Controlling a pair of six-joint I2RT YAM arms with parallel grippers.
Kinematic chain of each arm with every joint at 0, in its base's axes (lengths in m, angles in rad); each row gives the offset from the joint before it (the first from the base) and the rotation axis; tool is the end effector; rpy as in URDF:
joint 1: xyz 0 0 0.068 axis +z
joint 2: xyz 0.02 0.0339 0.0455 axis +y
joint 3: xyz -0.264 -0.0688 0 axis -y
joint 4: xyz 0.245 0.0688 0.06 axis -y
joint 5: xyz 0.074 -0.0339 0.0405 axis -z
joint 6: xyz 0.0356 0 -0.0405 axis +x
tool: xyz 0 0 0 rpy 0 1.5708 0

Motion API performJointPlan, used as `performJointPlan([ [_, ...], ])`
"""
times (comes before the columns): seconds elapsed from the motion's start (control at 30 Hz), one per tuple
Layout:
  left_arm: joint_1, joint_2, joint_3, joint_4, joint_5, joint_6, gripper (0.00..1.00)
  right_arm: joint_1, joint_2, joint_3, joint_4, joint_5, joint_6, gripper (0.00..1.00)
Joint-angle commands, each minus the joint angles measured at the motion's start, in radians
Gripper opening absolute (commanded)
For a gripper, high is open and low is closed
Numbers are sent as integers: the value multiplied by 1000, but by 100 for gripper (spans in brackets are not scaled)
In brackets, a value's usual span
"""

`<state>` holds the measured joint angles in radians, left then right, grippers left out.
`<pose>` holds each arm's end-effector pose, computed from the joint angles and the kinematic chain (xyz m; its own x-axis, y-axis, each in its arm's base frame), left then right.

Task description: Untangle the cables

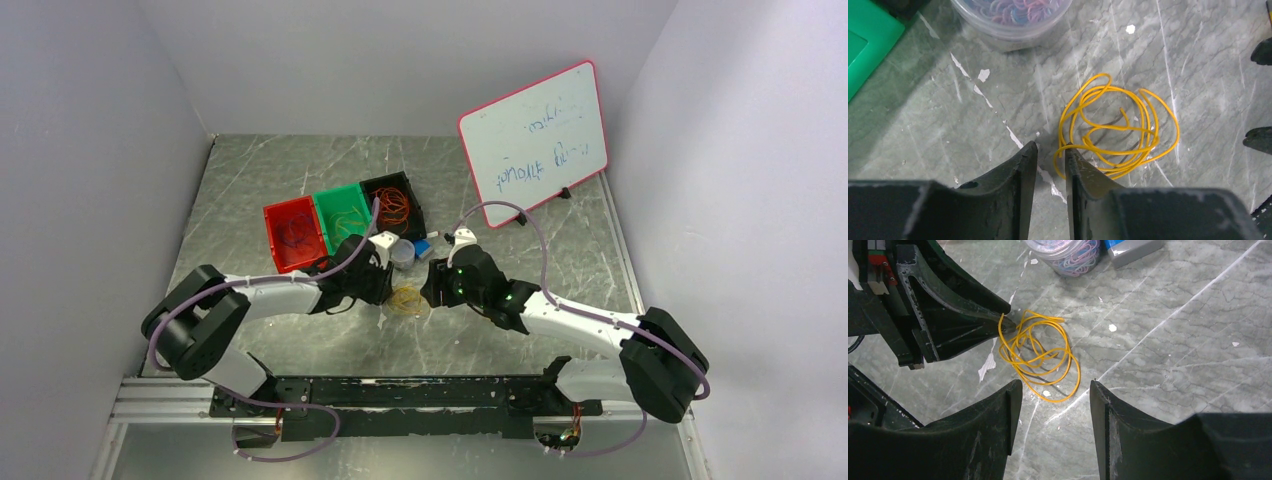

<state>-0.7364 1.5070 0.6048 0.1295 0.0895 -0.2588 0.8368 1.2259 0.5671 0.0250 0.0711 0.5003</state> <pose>0.2057 -0.1907 0.1455 -0.6833 0.2754 -0.6762 0.5601 0.7918 -0.2436 0.1690 0.1835 0.1946 -0.6849 -0.0449 -0.7272 -0.4259 0.8345 0.3496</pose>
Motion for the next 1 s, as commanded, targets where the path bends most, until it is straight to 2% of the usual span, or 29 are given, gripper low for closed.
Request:
performJointPlan([
  [0.0, -3, 11, 33, 59, 35, 23, 30, -5, 1, 22, 1, 6, -8, 56],
  [0.3, -3, -98, 36, 3, 34, 6, 7, -4, 0, 26, 2, 6, -11, 56],
  [0.67, -4, -327, 159, -295, -46, 41, 7, -5, -36, 13, 88, -21, -36, 58],
  [0.97, -4, -332, 314, -459, -61, 67, 7, -5, -151, -36, 346, -151, -123, 65],
])
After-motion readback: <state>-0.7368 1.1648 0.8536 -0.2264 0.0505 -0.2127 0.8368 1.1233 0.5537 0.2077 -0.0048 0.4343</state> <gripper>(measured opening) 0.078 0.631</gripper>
